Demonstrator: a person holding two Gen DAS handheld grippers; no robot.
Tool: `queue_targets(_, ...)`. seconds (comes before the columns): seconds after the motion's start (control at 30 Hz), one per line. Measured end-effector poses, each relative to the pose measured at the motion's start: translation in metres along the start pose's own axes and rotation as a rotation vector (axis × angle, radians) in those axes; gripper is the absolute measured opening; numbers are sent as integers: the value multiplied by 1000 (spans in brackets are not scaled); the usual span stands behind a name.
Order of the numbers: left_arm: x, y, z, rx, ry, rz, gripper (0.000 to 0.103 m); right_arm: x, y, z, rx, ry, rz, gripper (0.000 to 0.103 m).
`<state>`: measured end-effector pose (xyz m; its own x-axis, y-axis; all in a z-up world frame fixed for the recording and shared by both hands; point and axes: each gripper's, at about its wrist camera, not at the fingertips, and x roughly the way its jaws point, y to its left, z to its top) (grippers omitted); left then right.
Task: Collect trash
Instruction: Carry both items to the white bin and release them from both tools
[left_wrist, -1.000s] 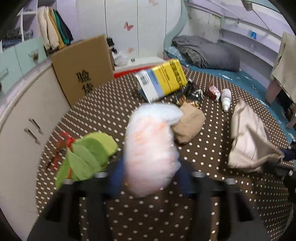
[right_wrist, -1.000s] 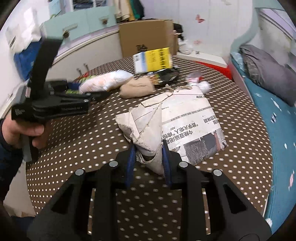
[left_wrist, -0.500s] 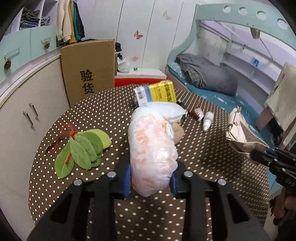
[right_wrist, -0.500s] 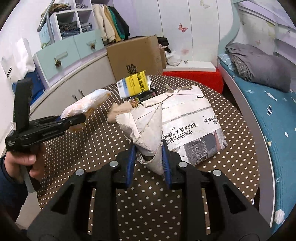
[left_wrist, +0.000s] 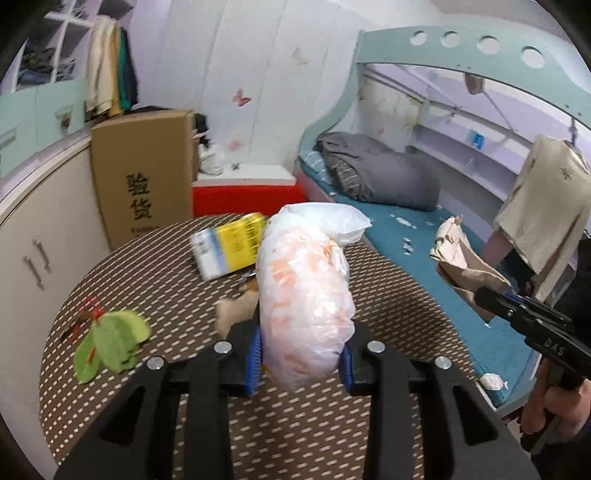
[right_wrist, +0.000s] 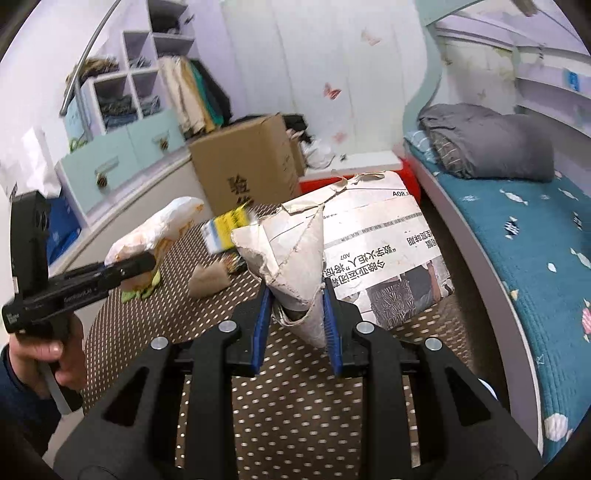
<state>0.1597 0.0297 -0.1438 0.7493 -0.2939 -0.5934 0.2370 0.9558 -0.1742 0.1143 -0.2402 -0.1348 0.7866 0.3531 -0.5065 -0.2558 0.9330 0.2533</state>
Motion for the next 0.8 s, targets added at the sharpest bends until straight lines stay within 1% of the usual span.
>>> queue_targets(0.1,4,-24,9,20,-10,-41,32,-15,-25,3,49,-31,-25,26)
queue_targets(0.23,12,-69,17,54,-13,-115,32,-39,-70,1,129,-62,-83,26)
queue_targets(0.4,33,-123,19,103,8,-203,32,-62,-119,-9,222,-78,-148,26)
queue_targets(0.57,51,-168,18,134,30,-263,32,-77,-157,-22,296,-84,-195,26)
queue_targets(0.63,61,-188,17,147,47,-286,32,-80,-176,-30,351,-82,-199,26)
queue_targets(0.7,71,-198,18,155,67,-300,32,-81,-192,-38,400,-75,-190,26)
queue_targets(0.8,91,-223,10,164,102,-322,32,-73,-218,-55,481,-45,-186,26)
